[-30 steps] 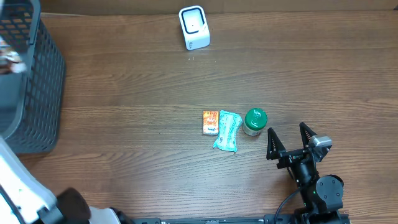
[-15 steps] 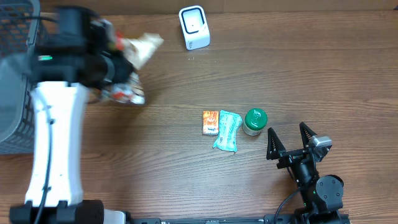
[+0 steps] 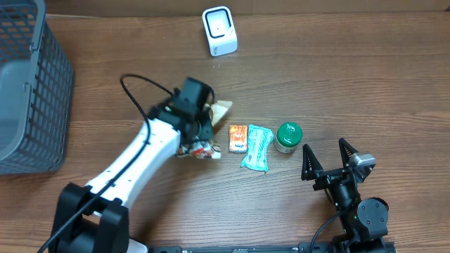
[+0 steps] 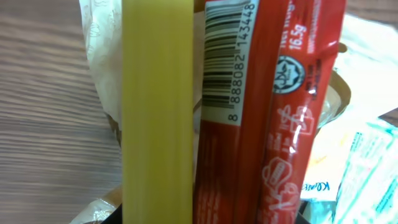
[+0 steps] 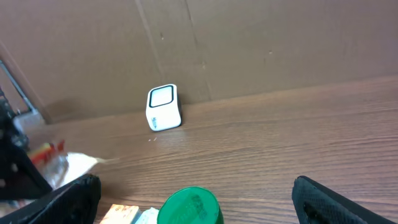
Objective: Scan the item barcode
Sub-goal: 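Lift the red sticks and yellow highlighter out toward the table center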
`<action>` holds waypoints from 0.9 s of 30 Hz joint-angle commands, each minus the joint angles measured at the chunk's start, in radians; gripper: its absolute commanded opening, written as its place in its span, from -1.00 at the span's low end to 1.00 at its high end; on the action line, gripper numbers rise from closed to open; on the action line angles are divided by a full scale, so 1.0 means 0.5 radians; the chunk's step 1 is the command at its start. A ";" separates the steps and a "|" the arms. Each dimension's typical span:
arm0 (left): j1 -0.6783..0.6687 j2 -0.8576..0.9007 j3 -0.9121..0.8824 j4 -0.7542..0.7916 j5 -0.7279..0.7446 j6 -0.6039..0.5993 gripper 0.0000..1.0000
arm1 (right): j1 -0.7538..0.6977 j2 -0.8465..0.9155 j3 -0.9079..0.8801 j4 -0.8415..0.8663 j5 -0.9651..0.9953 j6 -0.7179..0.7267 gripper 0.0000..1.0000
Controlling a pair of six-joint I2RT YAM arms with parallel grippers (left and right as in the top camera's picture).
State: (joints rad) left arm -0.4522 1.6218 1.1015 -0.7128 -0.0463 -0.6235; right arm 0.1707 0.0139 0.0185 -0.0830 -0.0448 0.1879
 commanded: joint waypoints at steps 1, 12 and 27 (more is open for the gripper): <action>-0.124 -0.014 -0.158 0.165 -0.080 -0.234 -0.82 | -0.008 -0.022 -0.021 0.004 0.012 0.013 1.00; -0.182 -0.014 -0.362 0.339 -0.182 -0.430 -0.53 | -0.008 -0.022 -0.021 0.004 0.012 0.013 1.00; -0.179 -0.026 -0.265 0.311 -0.153 -0.240 0.89 | -0.008 -0.022 -0.021 0.004 0.011 0.013 1.00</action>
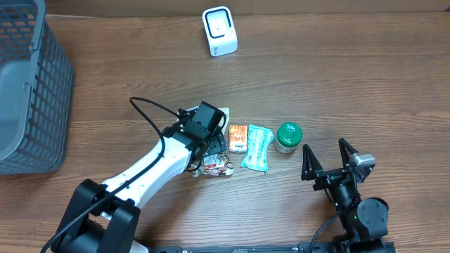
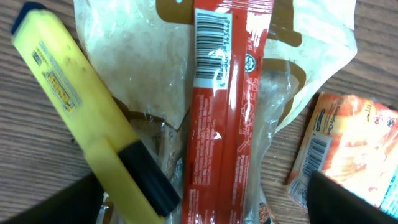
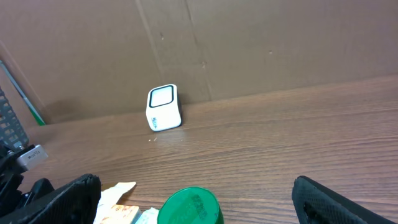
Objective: Scan the item barcode
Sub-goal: 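Lift the red sticks and yellow highlighter out toward the table center, then lower the held items and release them beside the orange packet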
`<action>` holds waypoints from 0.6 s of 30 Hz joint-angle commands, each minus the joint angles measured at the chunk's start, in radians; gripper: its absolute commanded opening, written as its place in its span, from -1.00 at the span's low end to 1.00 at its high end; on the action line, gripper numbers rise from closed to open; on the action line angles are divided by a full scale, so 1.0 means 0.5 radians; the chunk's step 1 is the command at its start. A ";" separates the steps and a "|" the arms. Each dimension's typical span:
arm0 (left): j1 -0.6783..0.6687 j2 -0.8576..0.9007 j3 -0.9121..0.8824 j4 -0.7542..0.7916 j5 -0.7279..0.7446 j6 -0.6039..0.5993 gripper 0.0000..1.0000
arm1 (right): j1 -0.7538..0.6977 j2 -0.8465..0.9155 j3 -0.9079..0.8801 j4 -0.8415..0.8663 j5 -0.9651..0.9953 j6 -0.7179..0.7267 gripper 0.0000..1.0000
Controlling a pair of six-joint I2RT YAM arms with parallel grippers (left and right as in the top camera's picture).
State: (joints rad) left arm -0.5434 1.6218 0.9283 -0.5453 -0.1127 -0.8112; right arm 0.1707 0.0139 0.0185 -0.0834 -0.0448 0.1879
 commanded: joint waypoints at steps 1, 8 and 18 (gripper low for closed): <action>0.004 -0.030 0.115 -0.047 -0.021 0.172 0.99 | -0.008 -0.022 -0.021 0.005 0.012 0.013 1.00; 0.044 -0.045 0.504 -0.447 -0.040 0.325 1.00 | -0.008 -0.022 -0.021 0.005 0.011 0.013 1.00; 0.395 -0.045 0.713 -0.900 0.010 0.488 0.99 | -0.008 -0.022 -0.021 0.005 0.012 0.013 1.00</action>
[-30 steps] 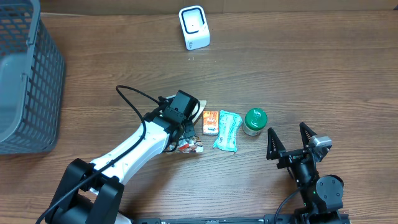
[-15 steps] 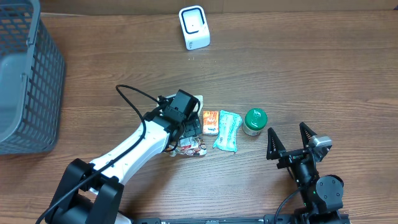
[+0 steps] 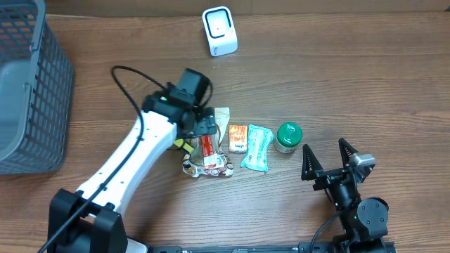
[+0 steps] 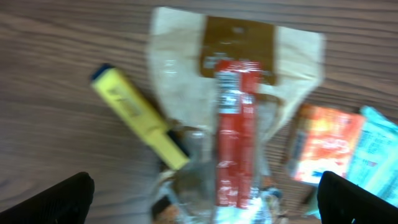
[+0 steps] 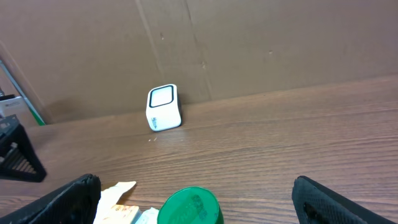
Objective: Scan the item barcode
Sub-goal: 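Lower the held items and release them beside the orange packet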
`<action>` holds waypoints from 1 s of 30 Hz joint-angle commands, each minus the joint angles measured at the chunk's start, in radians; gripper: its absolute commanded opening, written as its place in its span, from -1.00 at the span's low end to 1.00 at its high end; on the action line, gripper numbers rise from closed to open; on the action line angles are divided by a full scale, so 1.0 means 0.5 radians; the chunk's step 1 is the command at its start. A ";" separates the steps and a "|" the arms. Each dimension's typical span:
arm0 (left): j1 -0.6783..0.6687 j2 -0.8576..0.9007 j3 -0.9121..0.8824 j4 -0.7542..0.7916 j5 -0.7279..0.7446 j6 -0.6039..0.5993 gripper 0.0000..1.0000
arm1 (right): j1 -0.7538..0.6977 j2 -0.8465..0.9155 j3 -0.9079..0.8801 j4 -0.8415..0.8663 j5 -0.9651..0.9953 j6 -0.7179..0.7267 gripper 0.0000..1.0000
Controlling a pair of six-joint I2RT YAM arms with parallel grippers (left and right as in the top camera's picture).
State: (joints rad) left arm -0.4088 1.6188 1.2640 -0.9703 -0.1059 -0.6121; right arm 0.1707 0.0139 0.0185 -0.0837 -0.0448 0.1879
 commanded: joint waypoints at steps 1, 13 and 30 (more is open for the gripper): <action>0.187 -0.039 0.042 -0.079 -0.002 0.089 0.99 | -0.008 -0.022 -0.021 0.005 0.012 0.013 1.00; 0.666 -0.038 0.031 -0.201 0.250 0.089 0.78 | -0.008 -0.022 -0.021 0.005 0.012 0.013 1.00; 0.591 -0.035 -0.378 0.170 0.461 -0.222 -0.28 | -0.008 -0.022 -0.021 0.005 0.012 0.013 1.00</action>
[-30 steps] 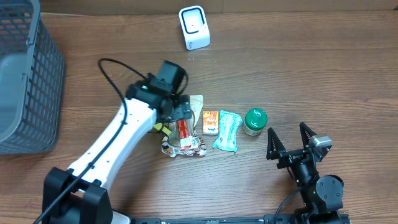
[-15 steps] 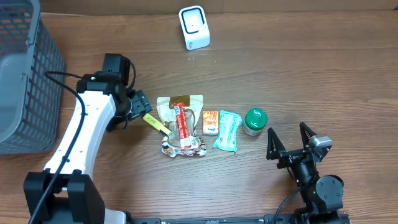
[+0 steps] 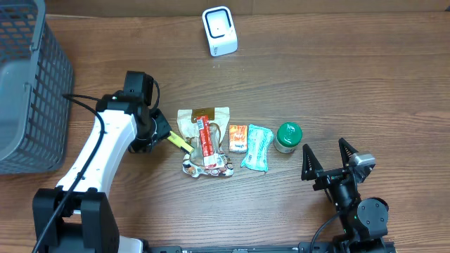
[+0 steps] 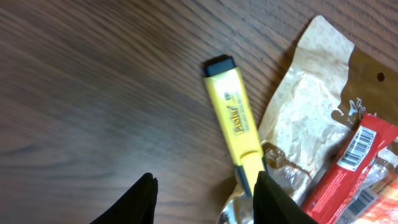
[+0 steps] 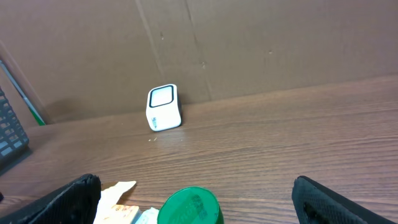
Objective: Scan the item barcode
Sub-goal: 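Lower the held items and release them beside the orange packet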
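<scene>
The white barcode scanner [image 3: 219, 30] [image 5: 163, 107] stands at the table's far edge. A small pile lies mid-table: a yellow highlighter [image 3: 180, 143] [image 4: 235, 126], a red stick packet [image 3: 204, 140] [image 4: 348, 165] with its barcode facing up, and a beige pouch [image 3: 204, 116] [image 4: 305, 112] under it. My left gripper [image 3: 158, 133] [image 4: 205, 199] is open and empty just left of the highlighter. My right gripper [image 3: 329, 158] [image 5: 196, 180] stands open and empty near the front edge.
An orange packet [image 3: 238, 138], a teal packet [image 3: 257, 147] and a green-lidded jar [image 3: 288, 136] [image 5: 189, 207] lie in a row right of the pile. A grey mesh basket [image 3: 28, 91] fills the far left. A cardboard wall backs the table.
My left gripper was over the pouch and red packet; now it is left of the highlighter, still open and empty. The pile lies uncovered. The right arm has not moved.
My left gripper was first pressed close onto the pile, with the highlighter and red packet side by side. Then it stood open low over them, the highlighter lying askew. Then it was higher above the pile, and now it sits to the pile's left.
</scene>
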`<action>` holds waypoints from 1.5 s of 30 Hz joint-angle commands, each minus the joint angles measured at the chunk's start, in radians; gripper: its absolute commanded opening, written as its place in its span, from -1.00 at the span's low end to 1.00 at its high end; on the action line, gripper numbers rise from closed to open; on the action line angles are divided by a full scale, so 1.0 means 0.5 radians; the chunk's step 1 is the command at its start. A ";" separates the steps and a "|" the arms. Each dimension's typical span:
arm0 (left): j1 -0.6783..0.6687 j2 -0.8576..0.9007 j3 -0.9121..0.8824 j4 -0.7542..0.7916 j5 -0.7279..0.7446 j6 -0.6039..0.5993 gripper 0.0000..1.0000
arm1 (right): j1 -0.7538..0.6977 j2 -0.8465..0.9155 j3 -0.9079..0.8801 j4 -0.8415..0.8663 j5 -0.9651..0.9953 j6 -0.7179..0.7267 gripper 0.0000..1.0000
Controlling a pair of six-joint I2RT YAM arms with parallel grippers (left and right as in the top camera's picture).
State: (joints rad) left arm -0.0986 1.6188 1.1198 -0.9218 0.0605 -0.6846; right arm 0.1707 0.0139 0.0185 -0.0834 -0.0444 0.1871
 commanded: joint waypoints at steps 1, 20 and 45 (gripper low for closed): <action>-0.042 -0.035 -0.127 0.125 0.143 -0.090 -0.28 | -0.008 -0.022 -0.021 0.005 0.011 0.014 1.00; -0.410 0.006 -0.365 0.554 -0.040 -0.481 -0.59 | -0.008 -0.022 -0.021 0.005 0.011 0.014 1.00; -0.394 0.200 -0.284 0.477 0.021 -0.379 -0.92 | -0.008 -0.022 -0.021 0.005 0.011 0.014 1.00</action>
State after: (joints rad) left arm -0.3008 1.7050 0.9531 -0.6598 0.0647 -0.9119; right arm 0.1707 0.0139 0.0185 -0.0834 -0.0448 0.1875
